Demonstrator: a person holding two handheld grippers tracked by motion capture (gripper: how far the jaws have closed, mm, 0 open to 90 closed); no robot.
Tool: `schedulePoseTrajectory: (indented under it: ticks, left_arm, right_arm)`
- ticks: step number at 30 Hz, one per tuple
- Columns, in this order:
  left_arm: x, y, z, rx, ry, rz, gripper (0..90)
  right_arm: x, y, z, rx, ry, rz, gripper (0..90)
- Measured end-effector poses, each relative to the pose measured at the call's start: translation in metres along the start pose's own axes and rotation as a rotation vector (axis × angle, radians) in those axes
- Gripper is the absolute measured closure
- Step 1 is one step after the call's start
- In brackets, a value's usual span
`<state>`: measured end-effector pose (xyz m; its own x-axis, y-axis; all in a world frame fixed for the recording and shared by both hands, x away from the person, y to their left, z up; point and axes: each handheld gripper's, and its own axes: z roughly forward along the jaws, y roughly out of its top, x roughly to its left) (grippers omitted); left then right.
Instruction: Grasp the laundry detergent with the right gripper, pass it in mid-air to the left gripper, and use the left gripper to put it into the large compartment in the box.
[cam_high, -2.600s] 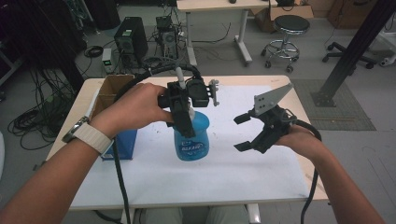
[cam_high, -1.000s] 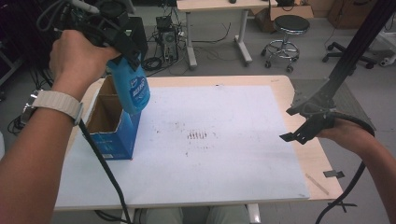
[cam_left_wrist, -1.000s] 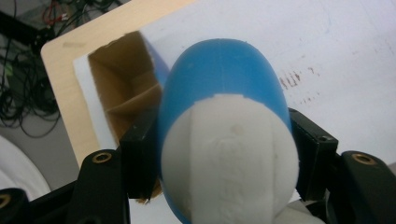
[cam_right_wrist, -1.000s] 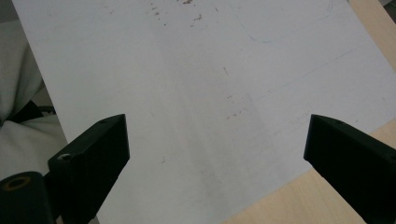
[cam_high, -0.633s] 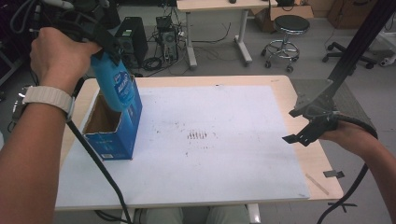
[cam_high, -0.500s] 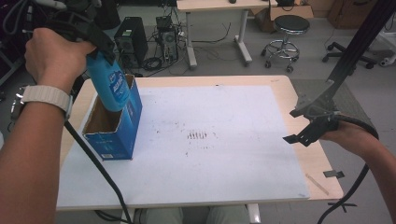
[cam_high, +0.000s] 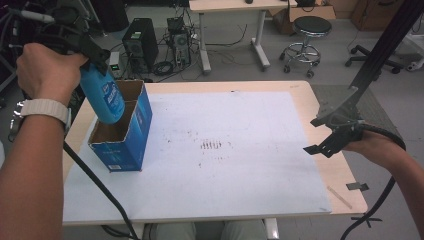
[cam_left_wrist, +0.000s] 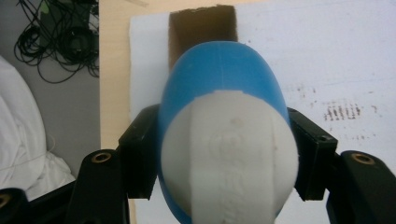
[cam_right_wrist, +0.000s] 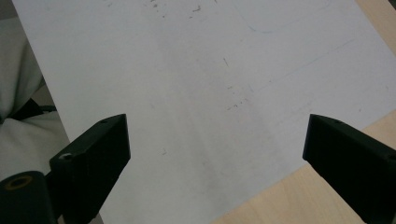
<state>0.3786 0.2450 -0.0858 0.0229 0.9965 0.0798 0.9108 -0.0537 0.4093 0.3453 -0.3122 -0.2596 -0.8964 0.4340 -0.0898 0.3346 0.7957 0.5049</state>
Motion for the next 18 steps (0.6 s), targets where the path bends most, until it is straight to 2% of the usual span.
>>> schedulePoseTrajectory:
  ticks: [7,18]
  left_arm:
    - [0.005,-0.005,0.021,0.013,0.024,0.012,38.3]
    - [0.013,-0.014,0.057,0.017,0.006,0.001,38.3]
  right_arm:
    - [0.001,-0.002,0.002,0.011,0.004,0.006,7.2]
    - [0.001,-0.005,0.004,0.023,0.003,0.017,7.3]
